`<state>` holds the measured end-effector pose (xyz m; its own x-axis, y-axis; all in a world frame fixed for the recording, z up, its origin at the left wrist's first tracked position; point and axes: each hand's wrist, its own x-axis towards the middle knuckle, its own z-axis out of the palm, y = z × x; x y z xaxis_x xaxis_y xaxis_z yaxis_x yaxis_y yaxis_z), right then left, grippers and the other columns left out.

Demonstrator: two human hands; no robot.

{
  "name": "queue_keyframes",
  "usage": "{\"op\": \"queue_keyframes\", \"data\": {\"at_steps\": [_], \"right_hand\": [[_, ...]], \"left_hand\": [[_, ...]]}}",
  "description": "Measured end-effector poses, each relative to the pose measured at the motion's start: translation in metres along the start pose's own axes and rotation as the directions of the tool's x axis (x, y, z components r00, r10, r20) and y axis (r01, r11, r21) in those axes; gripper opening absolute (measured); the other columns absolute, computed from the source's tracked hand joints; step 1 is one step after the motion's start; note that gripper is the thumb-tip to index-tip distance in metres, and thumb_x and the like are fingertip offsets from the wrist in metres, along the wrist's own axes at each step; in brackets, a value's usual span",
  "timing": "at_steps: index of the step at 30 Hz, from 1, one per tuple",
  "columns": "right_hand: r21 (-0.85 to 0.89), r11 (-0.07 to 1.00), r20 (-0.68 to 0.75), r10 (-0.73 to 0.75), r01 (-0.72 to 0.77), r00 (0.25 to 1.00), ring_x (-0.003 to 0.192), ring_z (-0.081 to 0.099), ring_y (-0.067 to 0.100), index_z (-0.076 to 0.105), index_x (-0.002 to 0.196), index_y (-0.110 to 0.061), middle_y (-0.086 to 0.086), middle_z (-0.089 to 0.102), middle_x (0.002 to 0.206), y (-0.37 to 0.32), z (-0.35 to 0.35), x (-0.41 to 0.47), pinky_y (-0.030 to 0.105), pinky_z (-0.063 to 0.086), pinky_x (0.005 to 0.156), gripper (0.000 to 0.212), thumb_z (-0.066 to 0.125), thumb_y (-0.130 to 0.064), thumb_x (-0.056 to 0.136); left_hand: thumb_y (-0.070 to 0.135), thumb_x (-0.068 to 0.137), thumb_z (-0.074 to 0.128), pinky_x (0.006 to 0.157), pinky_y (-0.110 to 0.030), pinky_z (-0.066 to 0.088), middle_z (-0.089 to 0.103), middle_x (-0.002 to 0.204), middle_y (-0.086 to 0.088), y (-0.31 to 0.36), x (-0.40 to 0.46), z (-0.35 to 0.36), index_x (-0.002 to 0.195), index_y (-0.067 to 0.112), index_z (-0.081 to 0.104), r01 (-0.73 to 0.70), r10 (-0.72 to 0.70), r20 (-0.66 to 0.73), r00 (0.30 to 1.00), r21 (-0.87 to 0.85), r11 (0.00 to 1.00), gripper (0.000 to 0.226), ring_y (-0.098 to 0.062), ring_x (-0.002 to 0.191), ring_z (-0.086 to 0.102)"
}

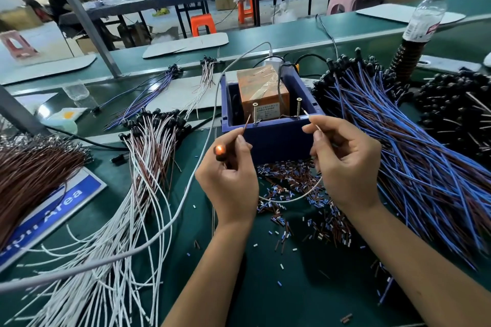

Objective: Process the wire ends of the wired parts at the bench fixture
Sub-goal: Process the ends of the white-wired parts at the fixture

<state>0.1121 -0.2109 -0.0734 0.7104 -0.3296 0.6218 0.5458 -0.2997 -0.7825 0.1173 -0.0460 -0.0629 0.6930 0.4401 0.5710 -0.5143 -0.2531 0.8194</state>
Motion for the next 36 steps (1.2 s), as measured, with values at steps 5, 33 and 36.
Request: {"op": "queue_keyframes", "data": {"at_steps": [5,33,36], "right_hand": [[0.012,1.0,-0.073,0.02,-0.019,0.997,0.057,0.063,0.019,0.075,0.115,-0.011,-0.003,0.074,0.088,-0.005,-0.009,0.003,0.033,0.048,0.051,0.024,0.059,-0.001,0.1],[-0.845,0.508,-0.113,0.139,-0.168,0.984,0.077,0.071,0.021,0.074,0.104,-0.017,-0.002,0.075,0.076,-0.074,-0.338,0.05,0.045,0.054,0.08,0.023,0.06,-0.034,0.103],[-0.838,0.528,-0.096,0.103,-0.136,0.99,0.058,0.059,0.01,0.078,0.089,-0.019,-0.012,0.061,0.061,-0.072,-0.353,0.054,0.036,0.043,0.061,0.024,0.062,-0.029,0.104]], "left_hand": [[0.004,0.098,0.063,0.07,-0.016,0.049,0.073,0.078,0.003,0.023,-0.011,0.01,0.101,0.008,0.075,0.035,-0.035,-0.008,0.999,-0.056,0.998,0.012,-0.011,0.071,0.068],[0.052,0.111,0.024,0.067,-0.029,0.04,0.056,0.089,-0.009,0.23,-0.124,0.326,0.086,0.022,0.067,0.912,-0.263,0.961,0.083,0.033,0.408,0.058,-0.016,0.078,0.048],[0.057,0.109,0.023,0.069,-0.03,0.041,0.059,0.09,-0.011,0.224,-0.115,0.333,0.088,0.019,0.066,0.918,-0.278,0.96,0.041,0.074,0.39,0.061,-0.017,0.077,0.049]]}}
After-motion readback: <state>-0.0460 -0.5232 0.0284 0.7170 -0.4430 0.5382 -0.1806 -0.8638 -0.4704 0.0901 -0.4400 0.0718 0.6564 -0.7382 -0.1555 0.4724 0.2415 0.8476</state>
